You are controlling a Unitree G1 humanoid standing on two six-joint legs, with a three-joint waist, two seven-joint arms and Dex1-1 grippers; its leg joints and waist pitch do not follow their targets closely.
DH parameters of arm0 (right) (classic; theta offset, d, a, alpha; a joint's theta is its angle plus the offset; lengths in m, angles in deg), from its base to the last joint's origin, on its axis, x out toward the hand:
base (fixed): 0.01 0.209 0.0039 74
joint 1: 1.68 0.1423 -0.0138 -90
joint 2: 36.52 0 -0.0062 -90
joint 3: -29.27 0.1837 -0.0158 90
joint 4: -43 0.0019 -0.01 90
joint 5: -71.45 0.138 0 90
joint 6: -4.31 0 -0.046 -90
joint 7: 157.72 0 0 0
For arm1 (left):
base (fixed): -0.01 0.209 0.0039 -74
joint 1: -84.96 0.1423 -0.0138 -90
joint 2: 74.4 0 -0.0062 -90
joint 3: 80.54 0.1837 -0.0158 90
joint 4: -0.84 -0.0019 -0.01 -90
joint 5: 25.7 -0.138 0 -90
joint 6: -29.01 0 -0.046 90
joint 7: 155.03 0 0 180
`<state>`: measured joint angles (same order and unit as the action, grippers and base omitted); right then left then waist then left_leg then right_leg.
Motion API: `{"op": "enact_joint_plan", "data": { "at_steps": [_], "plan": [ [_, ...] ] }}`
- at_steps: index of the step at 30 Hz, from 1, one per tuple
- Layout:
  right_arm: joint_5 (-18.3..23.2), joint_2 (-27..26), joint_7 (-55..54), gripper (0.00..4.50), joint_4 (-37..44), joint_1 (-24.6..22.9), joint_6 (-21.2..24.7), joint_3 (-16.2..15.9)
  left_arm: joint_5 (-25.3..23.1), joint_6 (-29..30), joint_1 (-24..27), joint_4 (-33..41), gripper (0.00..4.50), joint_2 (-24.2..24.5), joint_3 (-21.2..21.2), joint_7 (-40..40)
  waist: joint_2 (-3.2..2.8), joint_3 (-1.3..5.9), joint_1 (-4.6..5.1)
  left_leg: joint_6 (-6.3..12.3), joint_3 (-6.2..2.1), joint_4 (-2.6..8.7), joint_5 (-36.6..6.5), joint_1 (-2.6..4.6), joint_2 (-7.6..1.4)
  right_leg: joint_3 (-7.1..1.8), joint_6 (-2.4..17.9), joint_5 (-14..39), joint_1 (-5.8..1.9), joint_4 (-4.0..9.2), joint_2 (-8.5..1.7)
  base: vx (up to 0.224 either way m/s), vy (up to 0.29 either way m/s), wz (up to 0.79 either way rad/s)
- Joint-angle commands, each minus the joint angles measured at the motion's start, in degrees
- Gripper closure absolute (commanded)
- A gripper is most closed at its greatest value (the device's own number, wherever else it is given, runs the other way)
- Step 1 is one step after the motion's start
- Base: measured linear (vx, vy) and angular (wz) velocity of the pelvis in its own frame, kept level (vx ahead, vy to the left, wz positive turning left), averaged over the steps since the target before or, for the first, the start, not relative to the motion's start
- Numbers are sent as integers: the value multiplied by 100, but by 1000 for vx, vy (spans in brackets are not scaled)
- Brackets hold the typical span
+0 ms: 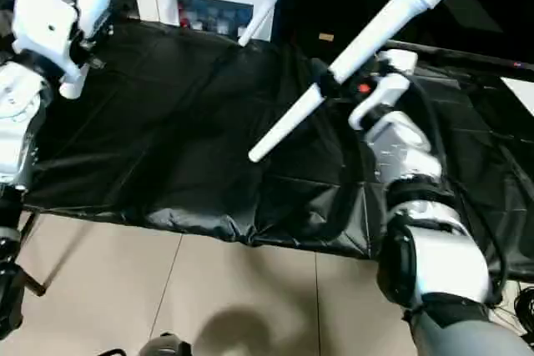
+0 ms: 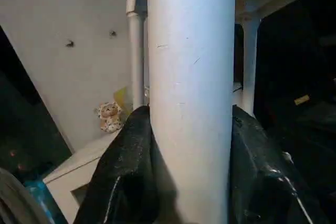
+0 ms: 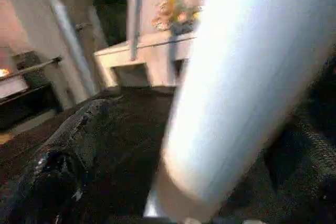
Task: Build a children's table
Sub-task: Flip table
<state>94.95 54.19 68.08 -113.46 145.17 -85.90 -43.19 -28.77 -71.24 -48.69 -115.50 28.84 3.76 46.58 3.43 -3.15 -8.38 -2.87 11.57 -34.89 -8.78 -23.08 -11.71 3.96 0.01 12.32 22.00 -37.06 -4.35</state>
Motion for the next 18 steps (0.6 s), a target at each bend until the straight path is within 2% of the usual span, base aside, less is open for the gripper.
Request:
{"op": "enact_joint_plan", "data": {
  "at_steps": [1, 2, 4, 7, 8, 9, 11, 12, 15, 17, 18],
  "plan": [
    [-99, 37, 354, 0, -30, 173, -1, -56, -187, 81, 196, -270, 289, -22, 385, 419, -44, 408, 37, -254, -127, 441, -1477, 222, -242, -251, 1161, 786, -97, 401, -457, 0, 0, 0],
    [-135, 60, 809, 0, -61, 224, 49, -155, -176, 60, 213, -356, 289, -5, 405, 451, -37, 403, 33, -259, -127, 442, -1512, 227, -239, -251, 1131, 843, -100, 402, -455, 0, 0, 0],
    [-126, 84, 1066, 0, -8, 210, 124, -212, -173, 49, 221, -420, 289, -3, 423, 471, -8, 405, 26, -275, -124, 446, -1526, 238, -247, -251, 1115, 898, -99, 405, -458, 0, 0, 0],
    [-74, 168, 1633, 0, 233, 79, 321, -357, -171, 23, 250, -605, 289, -22, 470, 522, -30, 396, 13, -319, -127, 454, -1623, 257, -258, -255, 1089, 971, -89, 420, -452, 0, 0, 0],
    [-75, 192, 1763, 0, 326, 20, 343, -413, -178, 9, 259, -666, 289, -26, 488, 540, -11, 392, 7, -337, -130, 463, -1649, 258, -261, -254, 1075, 959, -87, 420, -446, 0, 0, 0],
    [-129, 230, 1897, 0, 456, -68, 298, -480, -183, 0, 282, -778, 289, -39, 524, 587, -18, 393, -7, -357, -134, 462, -1685, 260, -259, -258, 1049, 968, -89, 426, -456, 0, 0, 0],
    [-180, 243, 1879, 0, 574, -133, 201, -460, -206, -19, 311, -862, 289, -47, 560, 613, -4, 397, -6, -401, -138, 468, -1715, 269, -261, -258, 1055, 963, -79, 428, -460, 0, 0, 0],
    [-124, 255, 1882, 0, 765, -218, 240, -425, -211, -36, 341, -935, 289, -62, 582, 624, -18, 393, -7, -431, -142, 470, -1787, 285, -262, -260, 1070, 1015, -68, 434, -464, 0, 0, 0],
    [-33, 272, 1923, 0, 1154, -400, 320, -393, -226, -87, 384, -1100, 289, -72, 637, 637, 7, 388, -44, -449, -147, 483, -1863, 295, -264, -265, 1028, 1066, -69, 453, -462, 0, 0, 0],
    [16, 269, 1845, 0, 1536, -597, 386, -404, -318, -153, 413, -1249, 289, -59, 693, 596, -1, 386, -83, -483, -151, 494, -1939, 320, -268, -266, 970, 1123, -47, 468, -462, 0, 0, 0],
    [16, 280, 1794, 0, 1811, -771, 418, -440, -370, -144, 437, -1367, 289, -81, 719, 535, -27, 387, -70, -524, -154, 497, -2030, 335, -272, -274, 943, 1183, -34, 471, -464, 0, 0, 0]
  ]
}}
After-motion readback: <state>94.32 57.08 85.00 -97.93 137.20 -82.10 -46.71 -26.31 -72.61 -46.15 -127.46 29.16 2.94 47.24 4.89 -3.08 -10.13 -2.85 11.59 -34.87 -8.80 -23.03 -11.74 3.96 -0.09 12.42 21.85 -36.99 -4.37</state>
